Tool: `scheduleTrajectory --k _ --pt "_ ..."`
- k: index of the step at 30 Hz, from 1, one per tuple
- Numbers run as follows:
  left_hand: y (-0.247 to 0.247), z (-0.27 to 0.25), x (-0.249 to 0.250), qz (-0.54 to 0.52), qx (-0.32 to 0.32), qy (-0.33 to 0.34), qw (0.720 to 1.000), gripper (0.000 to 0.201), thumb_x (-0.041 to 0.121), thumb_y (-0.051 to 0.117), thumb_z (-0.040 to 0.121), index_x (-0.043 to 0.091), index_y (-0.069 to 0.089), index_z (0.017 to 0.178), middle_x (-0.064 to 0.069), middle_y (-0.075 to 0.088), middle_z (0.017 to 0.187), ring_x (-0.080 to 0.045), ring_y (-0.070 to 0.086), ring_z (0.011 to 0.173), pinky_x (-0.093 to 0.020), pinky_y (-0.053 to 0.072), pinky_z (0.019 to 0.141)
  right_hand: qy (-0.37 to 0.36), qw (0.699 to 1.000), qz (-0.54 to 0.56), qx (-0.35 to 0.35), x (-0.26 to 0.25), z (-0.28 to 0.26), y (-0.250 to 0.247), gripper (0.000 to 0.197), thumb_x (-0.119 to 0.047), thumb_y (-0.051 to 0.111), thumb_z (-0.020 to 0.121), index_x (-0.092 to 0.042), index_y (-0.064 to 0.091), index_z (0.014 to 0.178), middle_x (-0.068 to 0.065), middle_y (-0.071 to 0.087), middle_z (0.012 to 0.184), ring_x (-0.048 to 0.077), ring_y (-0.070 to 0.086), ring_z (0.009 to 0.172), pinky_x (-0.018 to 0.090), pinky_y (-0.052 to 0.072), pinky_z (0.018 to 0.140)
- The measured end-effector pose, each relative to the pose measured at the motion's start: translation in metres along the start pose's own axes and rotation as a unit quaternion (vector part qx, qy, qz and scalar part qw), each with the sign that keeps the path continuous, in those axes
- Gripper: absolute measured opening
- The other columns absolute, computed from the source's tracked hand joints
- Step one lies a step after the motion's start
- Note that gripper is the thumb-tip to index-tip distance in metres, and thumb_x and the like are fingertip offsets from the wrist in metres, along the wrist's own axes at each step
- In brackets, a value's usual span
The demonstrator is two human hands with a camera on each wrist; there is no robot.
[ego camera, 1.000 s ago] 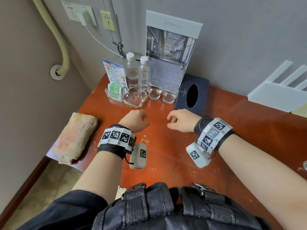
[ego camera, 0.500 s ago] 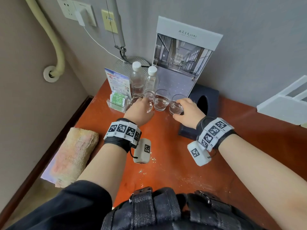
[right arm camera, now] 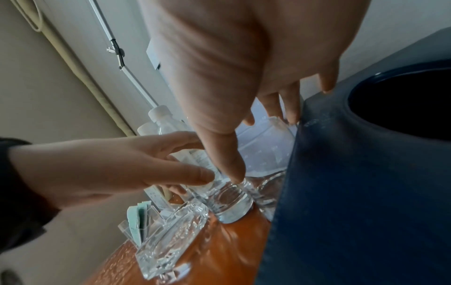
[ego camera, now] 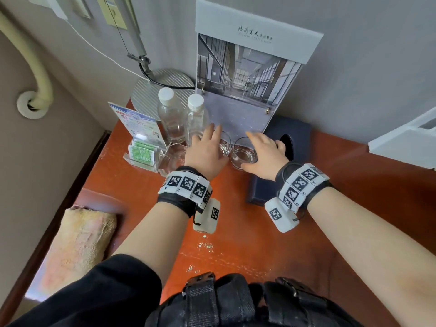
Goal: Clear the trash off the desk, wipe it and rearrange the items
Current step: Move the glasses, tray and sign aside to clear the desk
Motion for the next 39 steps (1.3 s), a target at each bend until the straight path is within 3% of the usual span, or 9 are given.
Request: scheduleTrajectory --k 3,7,15,20,23,28,34,39 --pt "0.007 0.008 -0.003 0.015 -0.03 -0.003 0.999 0.084 0.035 0.059 0.086 0.02 0.007 0.151 -0.003 0.016 0.155 -0.042 0.028 0.132 -0.049 0.04 0.102 -0.013 1.0 -0.006 0.0 -0.004 0.007 0.007 0.085 -0.043 0.064 0.082 -0.025 0.015 0.15 0.003 0.024 0.152 0.026 0.027 0.139 0.048 0.002 0.115" --pt "0.013 0.014 -0.003 0.012 -0.034 -0.002 0.999 0.083 0.028 0.063 0.084 0.015 0.012 0.149 -0.007 0.022 0.148 -0.045 0.035 0.126 -0.049 0.042 0.098 -0.016 1.0 0.0 0.021 -0.006 0.01 0.014 0.084 -0.04 0.065 0.08 -0.024 0.019 0.148 0.007 0.031 0.144 0.029 0.038 0.131 0.048 0.0 0.116" --pt "0.017 0.012 -0.003 -0.012 -0.028 -0.005 1.0 0.068 0.013 0.064 0.079 0.018 0.029 0.137 -0.009 0.035 0.133 -0.042 0.045 0.114 -0.045 0.045 0.085 -0.019 0.998 0.012 0.06 -0.008 0.01 0.016 0.079 -0.039 0.069 0.075 -0.025 0.03 0.143 0.006 0.041 0.136 0.027 0.043 0.127 0.043 0.001 0.116" --pt "0.015 0.003 -0.005 -0.042 -0.02 -0.001 0.999 0.064 0.015 0.066 0.077 0.019 0.033 0.132 -0.007 0.037 0.129 -0.039 0.047 0.111 -0.045 0.047 0.082 -0.011 0.996 0.031 0.087 -0.011 0.002 0.011 0.077 -0.039 0.07 0.074 -0.025 0.034 0.141 0.006 0.044 0.134 0.025 0.041 0.129 0.041 -0.002 0.117" --pt "0.012 -0.006 -0.003 -0.058 -0.015 0.002 0.998 0.066 0.017 0.068 0.075 0.018 0.034 0.131 -0.008 0.038 0.128 -0.039 0.051 0.108 -0.048 0.048 0.084 -0.006 0.992 0.064 0.107 -0.012 -0.004 0.002 0.076 -0.038 0.07 0.075 -0.025 0.035 0.141 0.006 0.043 0.136 0.026 0.038 0.13 0.04 0.006 0.116" --pt "-0.003 -0.024 0.004 -0.089 -0.001 0.014 0.996 0.067 0.02 0.069 0.075 0.019 0.035 0.133 -0.006 0.039 0.13 -0.035 0.055 0.104 -0.048 0.05 0.084 -0.016 0.971 0.206 0.119 -0.014 -0.022 -0.006 0.077 -0.023 0.074 0.075 -0.022 0.036 0.142 0.006 0.035 0.139 0.027 0.035 0.13 0.034 0.033 0.109" --pt "-0.022 -0.051 0.014 -0.098 0.024 0.025 0.995 0.07 0.02 0.073 0.073 0.017 0.038 0.133 -0.007 0.042 0.131 -0.03 0.055 0.107 -0.038 0.048 0.084 -0.025 0.964 0.222 0.141 -0.015 -0.05 -0.015 0.079 -0.021 0.076 0.073 -0.023 0.037 0.141 0.005 0.035 0.138 0.024 0.037 0.128 0.033 0.036 0.106" --pt "-0.025 -0.075 0.028 -0.081 0.029 0.039 0.996 0.071 0.022 0.076 0.07 0.018 0.039 0.13 -0.005 0.045 0.128 -0.026 0.056 0.105 -0.033 0.044 0.078 -0.03 0.966 0.216 0.139 -0.011 -0.081 -0.019 0.079 -0.022 0.077 0.07 -0.023 0.04 0.139 0.005 0.038 0.134 0.024 0.041 0.124 0.031 0.038 0.103"
Point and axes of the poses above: each hand's wrist, its own z-axis towards the middle knuckle, its own y-axis out of the palm, x = y × z, the point moved 5 cm from there along z, towards the middle knuckle
